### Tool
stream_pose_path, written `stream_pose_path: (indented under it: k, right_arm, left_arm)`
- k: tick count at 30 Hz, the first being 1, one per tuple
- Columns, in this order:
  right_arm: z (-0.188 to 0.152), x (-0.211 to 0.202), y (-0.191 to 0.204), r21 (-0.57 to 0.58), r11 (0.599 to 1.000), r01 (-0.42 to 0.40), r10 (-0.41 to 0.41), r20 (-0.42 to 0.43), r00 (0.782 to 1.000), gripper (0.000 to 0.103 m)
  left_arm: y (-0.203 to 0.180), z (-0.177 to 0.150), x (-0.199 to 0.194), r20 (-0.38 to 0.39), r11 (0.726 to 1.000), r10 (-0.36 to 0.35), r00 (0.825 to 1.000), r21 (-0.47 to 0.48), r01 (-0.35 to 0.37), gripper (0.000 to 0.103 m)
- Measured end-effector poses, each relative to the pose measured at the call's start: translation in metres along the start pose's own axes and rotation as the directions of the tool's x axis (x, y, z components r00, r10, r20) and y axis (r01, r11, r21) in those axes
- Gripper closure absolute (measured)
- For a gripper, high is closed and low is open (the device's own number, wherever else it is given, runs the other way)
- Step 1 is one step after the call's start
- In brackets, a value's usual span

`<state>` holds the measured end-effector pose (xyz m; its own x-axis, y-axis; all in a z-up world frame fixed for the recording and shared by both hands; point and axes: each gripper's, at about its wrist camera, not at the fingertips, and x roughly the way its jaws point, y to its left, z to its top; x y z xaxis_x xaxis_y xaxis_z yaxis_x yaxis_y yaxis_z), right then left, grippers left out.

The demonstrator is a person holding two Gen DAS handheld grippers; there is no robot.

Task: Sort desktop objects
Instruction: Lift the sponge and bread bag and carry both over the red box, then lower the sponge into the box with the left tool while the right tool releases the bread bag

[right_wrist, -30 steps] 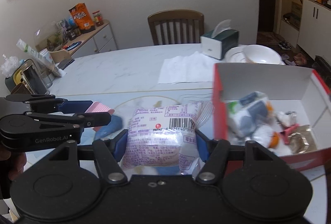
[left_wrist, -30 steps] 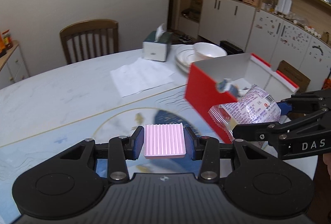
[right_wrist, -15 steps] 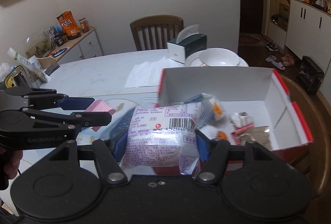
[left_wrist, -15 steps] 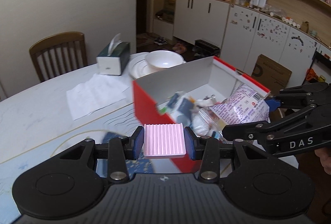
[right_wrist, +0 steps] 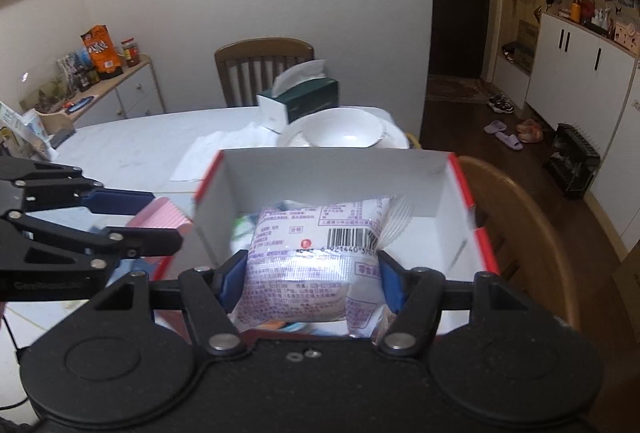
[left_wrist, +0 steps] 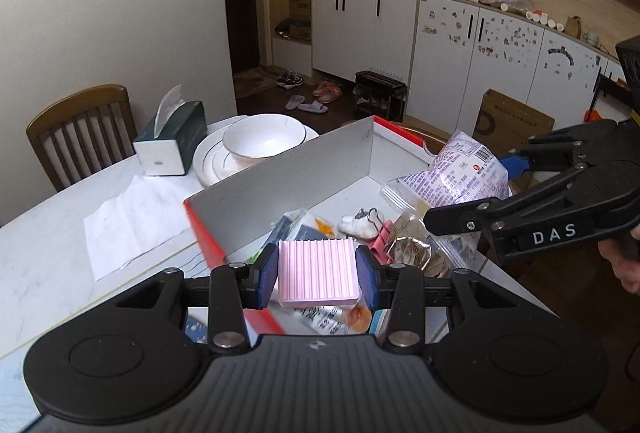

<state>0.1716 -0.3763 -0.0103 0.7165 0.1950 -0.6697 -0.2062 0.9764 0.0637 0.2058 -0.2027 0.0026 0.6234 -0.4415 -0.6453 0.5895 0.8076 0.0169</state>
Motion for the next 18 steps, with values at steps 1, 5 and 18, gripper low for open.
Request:
stream_pose_path:
  k: [1, 5, 18]
  right_arm:
    - [0.001, 0.002, -0.004, -0.002, 1.000, 0.004, -0.004, -0.003, 1.000, 0.038]
    - [0.001, 0.012, -0.019, -0.005, 1.000, 0.001, -0.002, -0.022, 1.000, 0.038]
    - [0.009, 0.054, -0.032, -0.050, 0.994, -0.093, 0.085, -0.146, 0.986, 0.038]
  left_arm:
    - [-0.002, 0.002, 0.004, -0.002, 1.000, 0.001, 1.000, 0.006, -0.001, 0.062]
    - [-0.007, 0.011, 0.021, -0.019, 1.000, 0.008, 1.000, 0.021, -0.007, 0.062]
    - [0.000, 0.035, 0.085, -0.085, 0.999, 0.012, 0.996, 0.052, -0.007, 0.062]
